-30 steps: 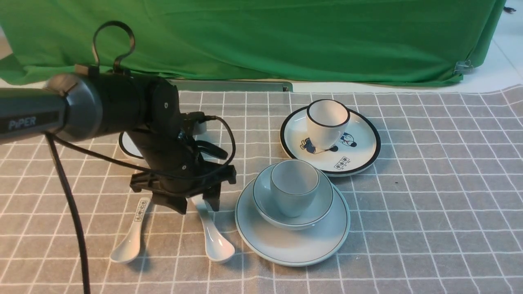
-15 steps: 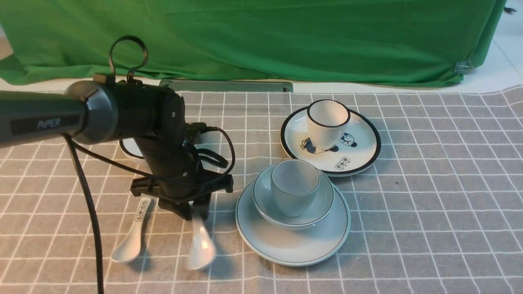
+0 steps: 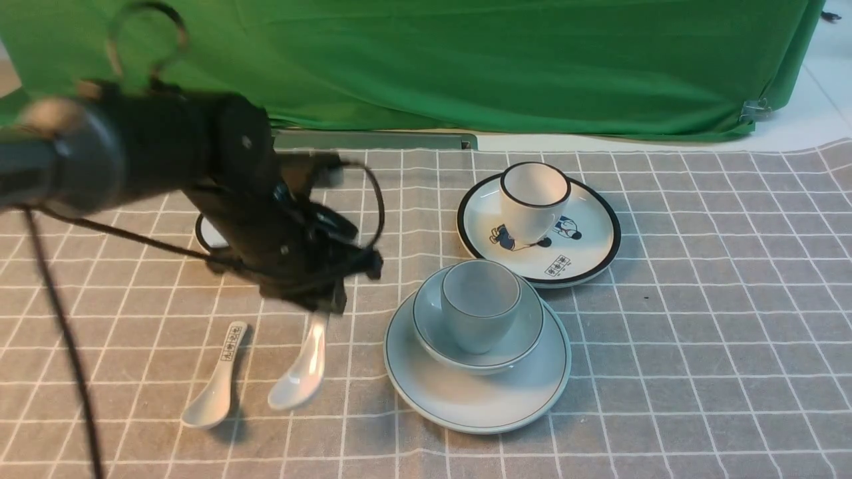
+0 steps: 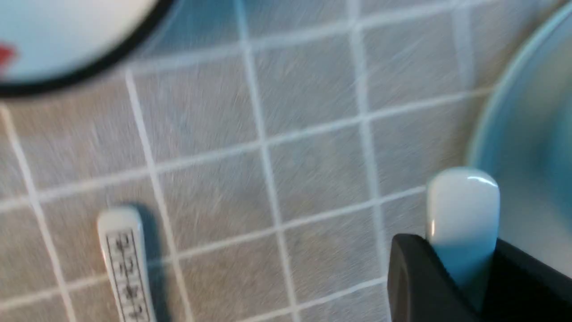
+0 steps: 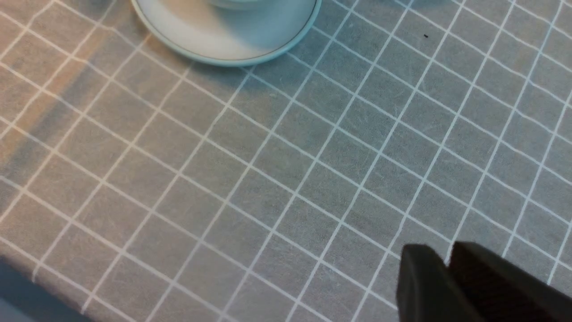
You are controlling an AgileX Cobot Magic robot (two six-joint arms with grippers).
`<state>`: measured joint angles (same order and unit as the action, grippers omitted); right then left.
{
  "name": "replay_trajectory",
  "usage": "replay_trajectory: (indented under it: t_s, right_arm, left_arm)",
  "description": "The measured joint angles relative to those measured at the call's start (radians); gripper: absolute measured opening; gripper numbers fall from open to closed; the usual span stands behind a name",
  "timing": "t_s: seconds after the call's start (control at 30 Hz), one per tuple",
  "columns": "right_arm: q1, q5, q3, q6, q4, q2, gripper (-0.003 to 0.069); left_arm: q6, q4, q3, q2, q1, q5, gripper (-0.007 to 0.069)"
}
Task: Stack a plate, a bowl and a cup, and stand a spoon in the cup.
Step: Use the left arm to put the blue soup spoon into the blue teacup in the middle
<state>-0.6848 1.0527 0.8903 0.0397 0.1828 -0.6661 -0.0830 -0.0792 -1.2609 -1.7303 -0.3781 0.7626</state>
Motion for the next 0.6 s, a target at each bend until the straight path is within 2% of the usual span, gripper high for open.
replay_trajectory:
  t_s: [0.07,0.17,0.33,0.37,0.4,0.43,0.5,0.6]
  right_arm:
    - [0.0,0.0,0.0,0.0,0.0,0.0,0.0127]
    - [0.0,0.001,0.0,0.0,0.0,0.0,0.0129]
    - [-0.001,0.001,0.0,0.01,0.005,0.0,0.0136]
    - [-0.001,0.001,0.0,0.011,0.005,0.0,0.0136]
    - [-0.001,0.001,0.0,0.023,0.006,0.0,0.0137]
    - [-0.001,0.001,0.0,0.03,0.007,0.0,0.0138]
    - [-0.001,0.001,0.0,0.033,0.007,0.0,0.0139]
    - [-0.001,0.001,0.0,0.038,0.007,0.0,0.0139]
  left_arm:
    - [0.033,-0.001,0.025,0.06,-0.016,-0.066,0.012]
    - [0.101,-0.02,0.115,0.178,-0.073,-0.287,0.012]
    - [0.163,-0.031,0.354,0.293,-0.225,-0.952,0.012]
    - [0.163,-0.026,0.37,0.294,-0.23,-0.978,0.012]
    - [0.149,-0.003,0.416,0.289,-0.258,-1.171,0.012]
    - [0.125,0.024,0.442,0.28,-0.269,-1.274,0.012]
    - [0.054,0.103,0.469,0.247,-0.278,-1.443,0.012]
    - [-0.042,0.214,0.47,0.187,-0.279,-1.616,0.012]
